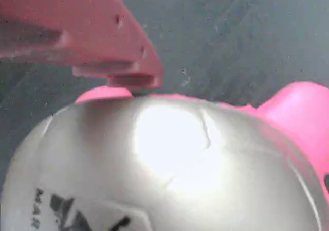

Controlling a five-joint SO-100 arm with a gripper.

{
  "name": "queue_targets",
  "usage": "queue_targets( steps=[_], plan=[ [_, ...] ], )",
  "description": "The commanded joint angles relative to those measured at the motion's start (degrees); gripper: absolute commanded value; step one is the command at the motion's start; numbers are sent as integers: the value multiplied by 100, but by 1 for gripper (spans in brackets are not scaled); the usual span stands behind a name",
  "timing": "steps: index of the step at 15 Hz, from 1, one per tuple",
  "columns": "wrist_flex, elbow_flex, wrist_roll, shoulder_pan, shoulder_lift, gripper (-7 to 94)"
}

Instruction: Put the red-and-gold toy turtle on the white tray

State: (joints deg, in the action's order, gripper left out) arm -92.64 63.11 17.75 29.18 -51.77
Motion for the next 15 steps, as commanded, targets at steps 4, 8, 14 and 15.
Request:
queue_targets(
  steps=[4, 8, 14, 15],
  plan=[
    [105, -158, 149, 0, -132, 39],
    [105, -176, 211, 44, -281, 0],
    [-431, -176, -457, -123, -2628, 0],
    [-686, -158, -624, -343, -3032, 0]
  ],
)
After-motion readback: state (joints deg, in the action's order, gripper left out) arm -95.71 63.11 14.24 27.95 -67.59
